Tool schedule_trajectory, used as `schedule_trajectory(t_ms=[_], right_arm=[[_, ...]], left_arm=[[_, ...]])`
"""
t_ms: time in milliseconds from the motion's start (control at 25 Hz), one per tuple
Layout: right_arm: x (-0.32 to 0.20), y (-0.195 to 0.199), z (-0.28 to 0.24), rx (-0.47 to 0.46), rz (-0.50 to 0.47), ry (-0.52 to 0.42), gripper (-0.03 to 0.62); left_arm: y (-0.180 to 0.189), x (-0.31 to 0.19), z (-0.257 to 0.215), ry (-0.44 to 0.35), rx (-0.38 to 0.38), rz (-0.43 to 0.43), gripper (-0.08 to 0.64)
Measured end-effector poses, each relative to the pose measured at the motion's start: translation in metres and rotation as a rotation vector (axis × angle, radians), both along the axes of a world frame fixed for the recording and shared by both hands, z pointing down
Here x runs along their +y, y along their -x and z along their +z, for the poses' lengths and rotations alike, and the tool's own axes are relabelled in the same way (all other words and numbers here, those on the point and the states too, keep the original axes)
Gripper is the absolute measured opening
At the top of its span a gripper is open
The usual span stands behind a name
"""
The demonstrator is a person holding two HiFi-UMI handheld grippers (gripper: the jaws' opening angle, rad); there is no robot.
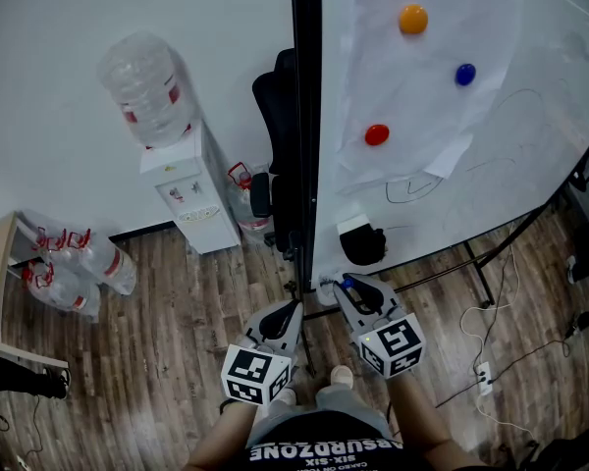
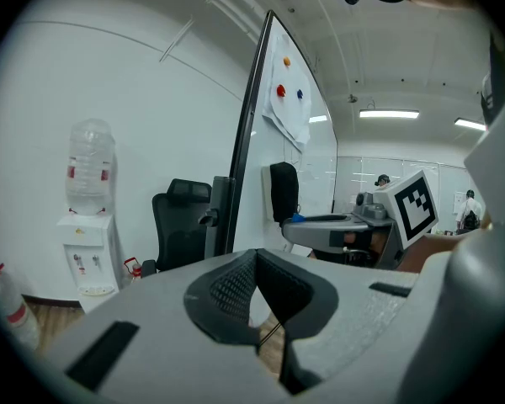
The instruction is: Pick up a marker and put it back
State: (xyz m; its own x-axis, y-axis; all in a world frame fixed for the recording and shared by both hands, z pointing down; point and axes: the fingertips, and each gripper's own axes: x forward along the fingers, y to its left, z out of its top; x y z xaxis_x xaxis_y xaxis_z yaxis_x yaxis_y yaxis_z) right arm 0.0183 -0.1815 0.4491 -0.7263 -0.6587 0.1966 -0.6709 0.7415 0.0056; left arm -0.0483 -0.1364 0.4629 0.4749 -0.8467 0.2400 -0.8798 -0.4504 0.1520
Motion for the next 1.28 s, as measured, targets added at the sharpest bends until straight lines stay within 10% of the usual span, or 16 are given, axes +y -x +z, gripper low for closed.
schedule_trajectory(t_ms=[1280], right_arm=[[0.001, 0.004, 0.052, 0.127, -0.019, 0.080, 0.072]], left_arm=[[0.001, 0.000, 0.004, 0.009, 0.000, -0.006, 0.008]])
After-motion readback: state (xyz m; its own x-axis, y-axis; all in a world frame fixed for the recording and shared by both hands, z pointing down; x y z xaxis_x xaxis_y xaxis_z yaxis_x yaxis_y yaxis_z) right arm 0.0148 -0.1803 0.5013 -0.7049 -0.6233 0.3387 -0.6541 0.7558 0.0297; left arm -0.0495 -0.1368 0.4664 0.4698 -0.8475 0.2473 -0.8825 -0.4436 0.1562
